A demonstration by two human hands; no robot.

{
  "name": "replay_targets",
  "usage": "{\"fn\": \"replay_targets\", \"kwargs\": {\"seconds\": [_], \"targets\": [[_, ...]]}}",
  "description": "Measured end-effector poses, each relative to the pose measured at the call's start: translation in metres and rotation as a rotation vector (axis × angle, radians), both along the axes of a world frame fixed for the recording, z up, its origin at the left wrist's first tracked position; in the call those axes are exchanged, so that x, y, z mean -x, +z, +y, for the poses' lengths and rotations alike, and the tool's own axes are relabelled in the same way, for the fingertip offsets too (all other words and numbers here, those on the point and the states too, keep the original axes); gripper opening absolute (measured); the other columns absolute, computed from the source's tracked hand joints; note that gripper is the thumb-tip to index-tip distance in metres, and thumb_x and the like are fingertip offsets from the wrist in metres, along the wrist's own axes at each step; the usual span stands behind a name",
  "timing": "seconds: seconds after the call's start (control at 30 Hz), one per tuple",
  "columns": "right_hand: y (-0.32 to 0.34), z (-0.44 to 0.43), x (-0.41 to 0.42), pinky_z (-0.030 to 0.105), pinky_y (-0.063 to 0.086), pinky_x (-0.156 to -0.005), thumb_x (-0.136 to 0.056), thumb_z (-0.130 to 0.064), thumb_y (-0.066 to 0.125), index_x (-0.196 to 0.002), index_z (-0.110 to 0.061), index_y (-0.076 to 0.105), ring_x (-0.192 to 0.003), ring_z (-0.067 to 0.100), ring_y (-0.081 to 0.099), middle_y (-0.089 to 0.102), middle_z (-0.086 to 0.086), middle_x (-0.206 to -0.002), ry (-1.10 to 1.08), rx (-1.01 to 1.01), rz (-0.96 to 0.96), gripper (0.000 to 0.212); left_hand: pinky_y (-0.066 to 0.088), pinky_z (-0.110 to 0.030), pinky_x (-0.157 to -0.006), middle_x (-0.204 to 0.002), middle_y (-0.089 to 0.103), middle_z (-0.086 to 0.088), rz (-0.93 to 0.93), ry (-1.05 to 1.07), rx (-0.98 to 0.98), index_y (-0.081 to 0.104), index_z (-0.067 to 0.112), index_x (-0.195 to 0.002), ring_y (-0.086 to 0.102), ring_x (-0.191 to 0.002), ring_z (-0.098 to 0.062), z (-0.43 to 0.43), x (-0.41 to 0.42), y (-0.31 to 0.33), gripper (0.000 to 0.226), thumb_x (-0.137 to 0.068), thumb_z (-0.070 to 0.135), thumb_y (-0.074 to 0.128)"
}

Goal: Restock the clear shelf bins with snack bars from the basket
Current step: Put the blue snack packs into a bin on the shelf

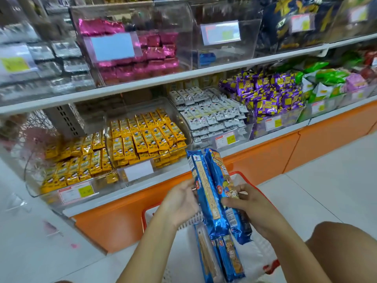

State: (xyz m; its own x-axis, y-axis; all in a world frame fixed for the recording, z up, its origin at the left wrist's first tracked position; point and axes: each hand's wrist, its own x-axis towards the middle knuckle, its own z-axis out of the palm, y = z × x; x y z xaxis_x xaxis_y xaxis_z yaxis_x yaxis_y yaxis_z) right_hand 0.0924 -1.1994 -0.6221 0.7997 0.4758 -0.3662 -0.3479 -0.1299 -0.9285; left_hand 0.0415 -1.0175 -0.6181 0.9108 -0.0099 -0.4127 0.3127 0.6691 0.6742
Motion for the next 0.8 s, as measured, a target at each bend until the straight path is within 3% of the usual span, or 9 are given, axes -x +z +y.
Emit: {"fn": "replay_targets", "kwargs": {"seconds": [0.1, 0.27, 0.37, 0.5, 0.63, 0.73, 0.8], "targets": [[0.003, 0.002, 0.002, 0.041, 0.053, -0.075, -0.070, -0.005, 0.081, -0.092, -0.009, 0.045, -0.081, 0.027, 0.067, 0.068, 0.019, -0.099, -0.017, -0.019, -0.083, 0.043, 0.058, -0.042, -0.072, -0.105, 0.064, -0.019, 0.036, 0.039, -0.020, 0.056, 0.003, -0.120, 0.063, -0.094, -0.029, 0.000, 0.001, 0.001, 0.033, -0.093, 0.019, 0.048], [0.011, 0.006, 0.004, 0.016, 0.047, -0.054, -0.069, -0.004, 0.082, -0.094, -0.008, 0.041, -0.061, 0.003, 0.061, 0.068, 0.009, -0.088, -0.052, -0.005, -0.223, 0.048, 0.058, -0.031, -0.058, -0.080, 0.072, -0.011, 0.075, 0.086, -0.141, 0.064, 0.004, -0.098, 0.070, -0.067, -0.020, -0.002, -0.001, 0.007, 0.030, -0.072, 0.018, 0.068], [0.016, 0.005, 0.003, 0.011, 0.044, -0.051, -0.070, -0.004, 0.081, -0.096, -0.006, 0.041, -0.056, -0.002, 0.059, 0.067, 0.008, -0.087, -0.050, -0.014, -0.275, 0.048, 0.058, -0.031, -0.057, -0.091, 0.073, -0.014, 0.077, 0.082, -0.187, 0.066, 0.007, -0.100, 0.072, -0.073, -0.021, -0.004, -0.002, 0.010, 0.035, -0.072, 0.027, 0.069], [0.019, 0.005, 0.003, 0.011, 0.041, -0.049, -0.069, -0.006, 0.083, -0.095, -0.007, 0.042, -0.052, -0.002, 0.053, 0.065, 0.009, -0.083, -0.051, -0.011, -0.337, 0.049, 0.059, -0.035, -0.060, -0.092, 0.072, -0.017, 0.063, 0.074, -0.111, 0.066, 0.006, -0.101, 0.072, -0.074, -0.023, -0.007, -0.002, 0.014, 0.039, -0.068, 0.026, 0.068], [0.018, 0.008, 0.003, 0.024, 0.050, -0.056, -0.065, -0.013, 0.085, -0.090, -0.013, 0.043, -0.065, 0.010, 0.059, 0.069, 0.013, -0.092, -0.037, -0.001, -0.382, 0.050, 0.055, -0.042, -0.086, -0.113, 0.067, -0.020, 0.054, 0.006, -0.173, 0.063, 0.005, -0.115, 0.066, -0.099, -0.030, -0.008, -0.004, 0.016, 0.053, -0.069, 0.030, 0.069], [0.021, 0.011, 0.000, 0.034, 0.053, -0.065, -0.064, -0.019, 0.087, -0.088, -0.017, 0.044, -0.074, 0.019, 0.063, 0.069, 0.008, -0.091, -0.010, 0.028, -0.458, 0.050, 0.058, -0.039, -0.079, -0.106, 0.070, -0.017, 0.066, 0.038, -0.298, 0.066, 0.005, -0.108, 0.070, -0.089, -0.026, -0.006, -0.009, 0.022, 0.054, -0.061, 0.029, 0.074], [0.027, 0.014, -0.004, 0.036, 0.053, -0.069, -0.063, -0.021, 0.088, -0.088, -0.017, 0.045, -0.076, 0.016, 0.064, 0.069, 0.001, -0.088, 0.034, 0.046, -0.499, 0.050, 0.057, -0.039, -0.077, -0.100, 0.072, -0.014, 0.057, 0.035, -0.376, 0.068, 0.009, -0.101, 0.070, -0.080, -0.022, -0.004, -0.011, 0.028, 0.045, -0.060, 0.027, 0.075]]}}
